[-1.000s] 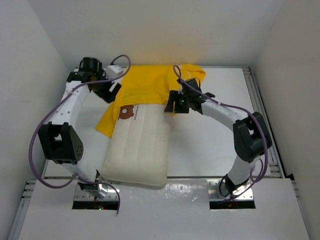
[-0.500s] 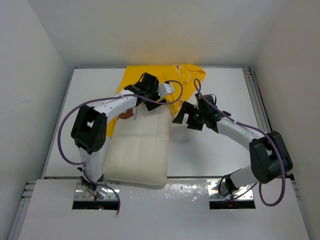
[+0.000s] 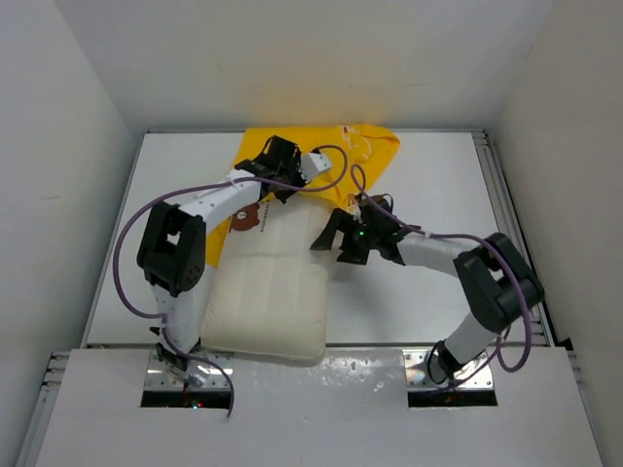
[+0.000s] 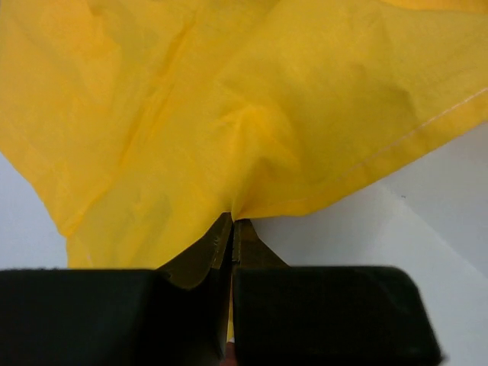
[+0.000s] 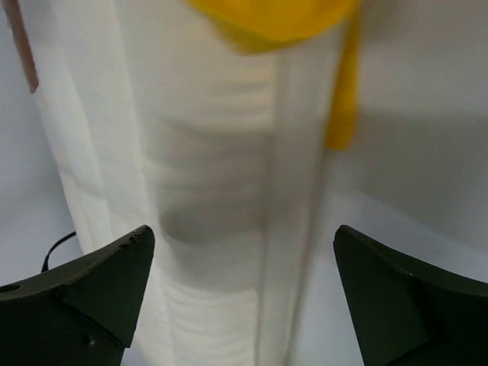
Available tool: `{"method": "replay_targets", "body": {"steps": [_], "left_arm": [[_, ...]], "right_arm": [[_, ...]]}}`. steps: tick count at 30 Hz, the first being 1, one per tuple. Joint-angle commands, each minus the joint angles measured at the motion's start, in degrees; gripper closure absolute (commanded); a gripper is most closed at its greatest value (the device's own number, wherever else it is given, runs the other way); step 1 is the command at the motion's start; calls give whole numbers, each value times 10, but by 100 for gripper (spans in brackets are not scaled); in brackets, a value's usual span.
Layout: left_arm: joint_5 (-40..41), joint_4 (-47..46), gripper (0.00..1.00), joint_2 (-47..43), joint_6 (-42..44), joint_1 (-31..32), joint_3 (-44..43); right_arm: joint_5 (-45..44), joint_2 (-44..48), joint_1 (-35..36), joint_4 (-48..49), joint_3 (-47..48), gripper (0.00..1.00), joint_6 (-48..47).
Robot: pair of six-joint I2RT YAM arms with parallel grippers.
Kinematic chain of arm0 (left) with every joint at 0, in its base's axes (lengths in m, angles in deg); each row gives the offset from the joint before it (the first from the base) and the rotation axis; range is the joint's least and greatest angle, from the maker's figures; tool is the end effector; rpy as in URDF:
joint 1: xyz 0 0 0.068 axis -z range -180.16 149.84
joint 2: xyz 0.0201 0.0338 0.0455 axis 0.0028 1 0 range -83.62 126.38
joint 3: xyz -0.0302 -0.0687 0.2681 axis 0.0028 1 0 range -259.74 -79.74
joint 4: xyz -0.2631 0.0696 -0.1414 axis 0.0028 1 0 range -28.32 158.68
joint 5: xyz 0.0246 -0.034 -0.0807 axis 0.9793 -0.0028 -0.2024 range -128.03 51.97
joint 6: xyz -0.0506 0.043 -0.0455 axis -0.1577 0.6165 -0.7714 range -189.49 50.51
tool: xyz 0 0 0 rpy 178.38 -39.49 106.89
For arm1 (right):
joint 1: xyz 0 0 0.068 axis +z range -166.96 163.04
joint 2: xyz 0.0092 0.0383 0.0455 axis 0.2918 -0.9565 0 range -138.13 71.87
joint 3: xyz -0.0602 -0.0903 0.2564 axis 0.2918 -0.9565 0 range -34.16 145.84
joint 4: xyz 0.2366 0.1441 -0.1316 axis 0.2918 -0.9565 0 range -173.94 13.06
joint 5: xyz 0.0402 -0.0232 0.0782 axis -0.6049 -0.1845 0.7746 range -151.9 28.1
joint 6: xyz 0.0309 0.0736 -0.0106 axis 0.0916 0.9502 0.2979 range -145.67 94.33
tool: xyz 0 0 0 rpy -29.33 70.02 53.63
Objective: Put the pillow into the pillowcase
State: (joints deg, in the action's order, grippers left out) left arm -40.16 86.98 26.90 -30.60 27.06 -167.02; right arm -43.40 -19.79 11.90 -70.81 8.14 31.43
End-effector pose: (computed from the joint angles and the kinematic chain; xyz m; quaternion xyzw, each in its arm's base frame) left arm 0.4455 -0.2321 0.1983 0.5156 0.7801 0.0187 0.3539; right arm 0.3100 0.1961 0.1042 0.1590 0.8941 0.3751 0.1860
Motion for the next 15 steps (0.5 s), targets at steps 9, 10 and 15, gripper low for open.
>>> {"method": "replay_targets", "body": {"steps": [9, 10, 15], "left_arm": [[-105, 129, 100, -90, -66, -21, -13], [-110, 133, 100, -96, -65, -23, -10], [-132, 145, 100, -135, -49, -9, 29]], "right_arm": [[-33, -120, 40, 160, 102, 100, 109], [-36, -108, 39, 155, 117, 100, 82], [-39, -77, 39, 217, 190, 100, 78]]}}
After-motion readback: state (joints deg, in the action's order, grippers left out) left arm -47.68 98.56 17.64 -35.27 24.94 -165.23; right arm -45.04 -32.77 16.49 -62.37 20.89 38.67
